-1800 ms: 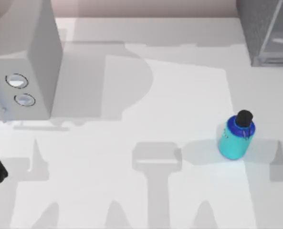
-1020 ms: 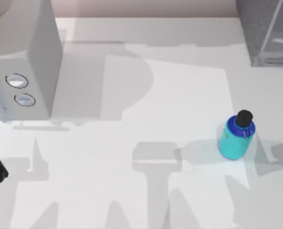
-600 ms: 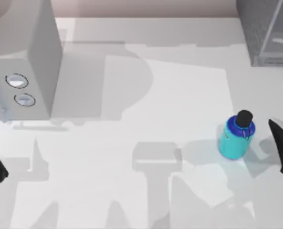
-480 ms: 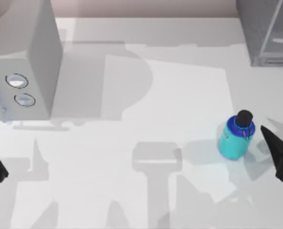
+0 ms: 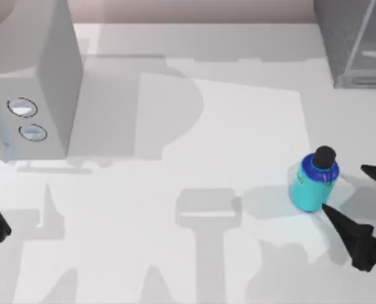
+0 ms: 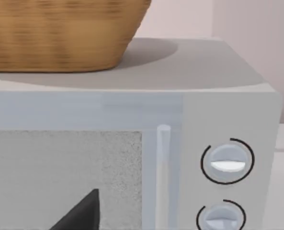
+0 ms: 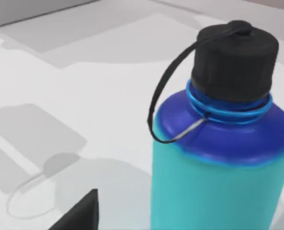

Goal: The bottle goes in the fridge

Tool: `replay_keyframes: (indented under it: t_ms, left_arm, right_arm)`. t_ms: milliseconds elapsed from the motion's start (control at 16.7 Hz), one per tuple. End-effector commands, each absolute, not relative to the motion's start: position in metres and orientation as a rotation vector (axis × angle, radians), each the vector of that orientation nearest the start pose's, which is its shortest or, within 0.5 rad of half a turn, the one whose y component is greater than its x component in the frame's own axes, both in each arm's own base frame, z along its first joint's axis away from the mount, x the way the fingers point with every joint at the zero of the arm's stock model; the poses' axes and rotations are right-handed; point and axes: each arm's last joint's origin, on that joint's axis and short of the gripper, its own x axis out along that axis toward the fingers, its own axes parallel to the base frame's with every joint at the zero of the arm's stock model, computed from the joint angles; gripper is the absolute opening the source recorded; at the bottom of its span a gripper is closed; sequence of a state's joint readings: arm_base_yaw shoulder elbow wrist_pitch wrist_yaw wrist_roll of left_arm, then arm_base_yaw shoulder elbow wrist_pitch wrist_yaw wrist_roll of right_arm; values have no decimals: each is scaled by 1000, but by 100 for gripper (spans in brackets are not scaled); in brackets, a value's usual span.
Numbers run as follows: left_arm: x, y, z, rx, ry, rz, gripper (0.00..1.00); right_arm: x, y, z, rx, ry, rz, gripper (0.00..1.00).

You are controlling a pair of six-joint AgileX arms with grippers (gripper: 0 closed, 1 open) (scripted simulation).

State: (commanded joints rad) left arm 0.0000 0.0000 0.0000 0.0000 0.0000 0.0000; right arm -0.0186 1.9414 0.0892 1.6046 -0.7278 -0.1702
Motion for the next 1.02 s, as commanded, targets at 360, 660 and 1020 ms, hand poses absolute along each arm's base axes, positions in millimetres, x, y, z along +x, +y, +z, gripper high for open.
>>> replay_keyframes:
  t_ms: [360, 660, 1020]
  left_arm:
    - [106, -1, 160, 0, 0, 0, 100]
    - [106, -1, 160, 0, 0, 0, 100]
    - [106, -1, 160, 0, 0, 0, 100]
  right_arm:
    - [196, 18, 62, -79, 188, 773, 100]
    - [204, 24, 60, -79, 189, 773, 100]
    - [237, 57, 50, -79, 188, 773, 100]
